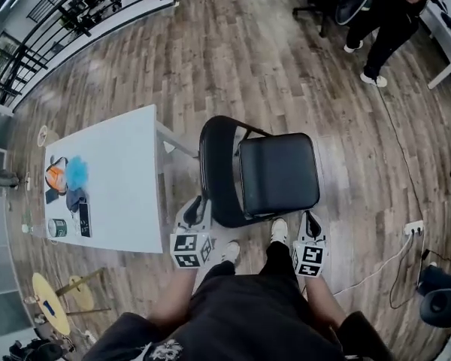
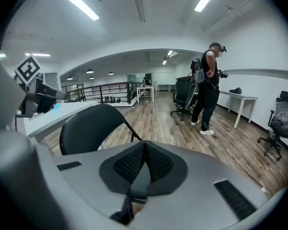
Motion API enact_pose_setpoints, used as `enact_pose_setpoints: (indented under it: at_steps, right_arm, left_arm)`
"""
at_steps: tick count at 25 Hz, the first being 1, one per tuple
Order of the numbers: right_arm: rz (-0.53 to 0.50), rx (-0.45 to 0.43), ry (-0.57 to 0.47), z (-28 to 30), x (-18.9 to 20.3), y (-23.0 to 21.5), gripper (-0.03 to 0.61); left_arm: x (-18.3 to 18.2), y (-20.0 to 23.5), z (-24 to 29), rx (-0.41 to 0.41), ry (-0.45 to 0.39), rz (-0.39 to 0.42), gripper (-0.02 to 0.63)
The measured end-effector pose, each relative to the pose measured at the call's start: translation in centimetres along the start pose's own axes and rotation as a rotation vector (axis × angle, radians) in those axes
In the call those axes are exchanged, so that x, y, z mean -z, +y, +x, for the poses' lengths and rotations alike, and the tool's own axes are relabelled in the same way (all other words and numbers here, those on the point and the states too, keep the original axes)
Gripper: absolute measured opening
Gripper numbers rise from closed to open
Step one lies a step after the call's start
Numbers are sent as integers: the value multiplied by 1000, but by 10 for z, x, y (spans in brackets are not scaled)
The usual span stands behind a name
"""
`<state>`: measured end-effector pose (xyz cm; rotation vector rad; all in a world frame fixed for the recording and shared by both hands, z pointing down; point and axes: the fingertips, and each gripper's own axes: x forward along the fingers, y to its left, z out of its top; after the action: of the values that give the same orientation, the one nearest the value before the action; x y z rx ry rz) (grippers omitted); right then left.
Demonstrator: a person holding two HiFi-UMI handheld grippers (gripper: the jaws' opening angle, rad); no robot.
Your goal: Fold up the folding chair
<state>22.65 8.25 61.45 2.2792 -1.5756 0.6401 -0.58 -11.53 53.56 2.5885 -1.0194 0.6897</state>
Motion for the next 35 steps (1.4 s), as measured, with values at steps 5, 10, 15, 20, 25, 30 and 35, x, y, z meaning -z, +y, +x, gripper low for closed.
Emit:
enact_pose_setpoints:
  at_steps: [5,10,15,20,25,30,35]
  right_arm:
    - [4,-81,111,55,35,-44,14]
    - [72,-254,292,101,94,-69,181]
    - [195,-326,468,151,167,-98,240]
    - [315,-359,615,187,238,-124,285]
    - [327,-414,700,229,285,-142,299]
    - [404,-485,748,264,328,-148,311]
    - [514,-582,774,283,357,-140,324]
  left_arm:
    - [31,9,29,-83,152,-118,210]
    - [55,7,42,-145,236,-167,268]
    - [75,17,72,-162,279,-201,281]
    - [106,21,88,-183,334,-225,288]
    - [135,17,107,-149,398,-253,287]
    - [150,13,126,-132,386,-270,278]
    - [146,23,137,-136,330,-271,233]
